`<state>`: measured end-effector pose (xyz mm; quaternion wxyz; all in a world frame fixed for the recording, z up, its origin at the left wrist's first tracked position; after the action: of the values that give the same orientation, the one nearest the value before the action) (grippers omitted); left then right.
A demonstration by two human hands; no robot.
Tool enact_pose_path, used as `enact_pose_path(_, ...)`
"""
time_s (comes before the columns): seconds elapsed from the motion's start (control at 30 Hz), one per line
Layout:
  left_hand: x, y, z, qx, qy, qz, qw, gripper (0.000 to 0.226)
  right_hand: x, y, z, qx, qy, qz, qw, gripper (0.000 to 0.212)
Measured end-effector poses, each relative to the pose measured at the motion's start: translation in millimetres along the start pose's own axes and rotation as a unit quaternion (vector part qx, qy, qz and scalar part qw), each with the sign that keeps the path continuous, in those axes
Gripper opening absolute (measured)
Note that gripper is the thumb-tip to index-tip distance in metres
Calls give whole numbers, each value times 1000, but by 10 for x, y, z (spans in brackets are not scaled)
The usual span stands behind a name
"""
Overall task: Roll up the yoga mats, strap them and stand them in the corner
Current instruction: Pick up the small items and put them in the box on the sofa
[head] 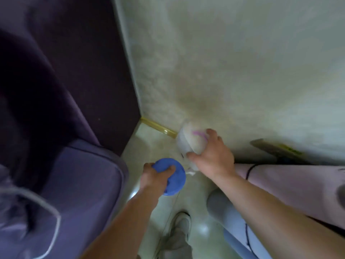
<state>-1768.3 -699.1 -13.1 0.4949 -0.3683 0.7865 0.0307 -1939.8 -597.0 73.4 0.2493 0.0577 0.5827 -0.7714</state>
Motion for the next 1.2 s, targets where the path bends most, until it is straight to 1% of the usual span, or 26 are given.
enact_pose_path(0.1,-808,-516,-494,-6,26,3,1000,43,-615,-888,314,20,9,-2,1000,67)
enact_pose_path(0.17,-1309,-908,-796,-23,35,-5,999,33,-1010,-1392,550,19,15,-9,1000,71)
enact_pose_path(0.3,-2169,-1636,-1252,-80,58,0,995,48,-1747,-2222,1096,50,11,-60,997,78)
enact_pose_path(0.33,-2372,-1814,-1357,-93,70,1,993,44,-1922,-2394,1237,53,9,-70,996,79)
enact_pose_path(0.43,-2930,-2363,-1585,-129,100,4,987,16,-2439,-2833,1696,59,-13,-94,994,81)
enact_pose_path(0.47,-3109,-2537,-1635,-137,108,9,985,13,-2598,-2958,1837,59,-26,-102,993,80)
enact_pose_path(0.5,-3323,-2764,-1640,-150,117,7,982,12,-2796,-3078,2002,55,-43,-106,992,81)
enact_pose_path(0.6,-3680,-3228,-1626,-180,128,-4,975,22,-3112,-3300,2318,44,-72,-112,990,88)
enact_pose_path(0.67,-3929,-3604,-1538,-206,136,-17,969,17,-3345,-3374,2568,35,-107,-103,988,87)
enact_pose_path(0.77,-4194,-4174,-1317,-259,138,-42,955,16,-3692,-3396,2931,18,-149,-94,984,84)
enact_pose_path(0.8,-4266,-4369,-1225,-274,138,-47,951,18,-3826,-3389,3047,13,-158,-94,983,84)
enact_pose_path(0.9,-4440,-4981,-922,-321,131,-55,936,35,-4242,-3281,3415,20,-185,-92,978,78)
enact_pose_path(0.93,-4467,-5196,-813,-334,129,-57,932,37,-4393,-3220,3562,22,-194,-88,977,78)
enact_pose_path(1.07,-4554,-6150,-342,-372,135,-66,916,25,-5036,-2786,4348,-14,-240,-79,967,82)
enact_pose_path(1.2,-4514,-7320,235,-415,145,-85,894,31,-5809,-2180,5423,-28,-285,-76,955,83)
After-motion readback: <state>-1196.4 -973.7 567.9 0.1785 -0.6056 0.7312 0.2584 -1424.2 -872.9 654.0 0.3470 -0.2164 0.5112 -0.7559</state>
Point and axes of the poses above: each hand's wrist, its own x-axis towards the middle knuckle, its own y-axis out of the palm, z = x × y, the point moved 6 cm from there along x, towards the middle knuckle, and after that the axes turned 5 degrees about -z, right-handed, at the moved point
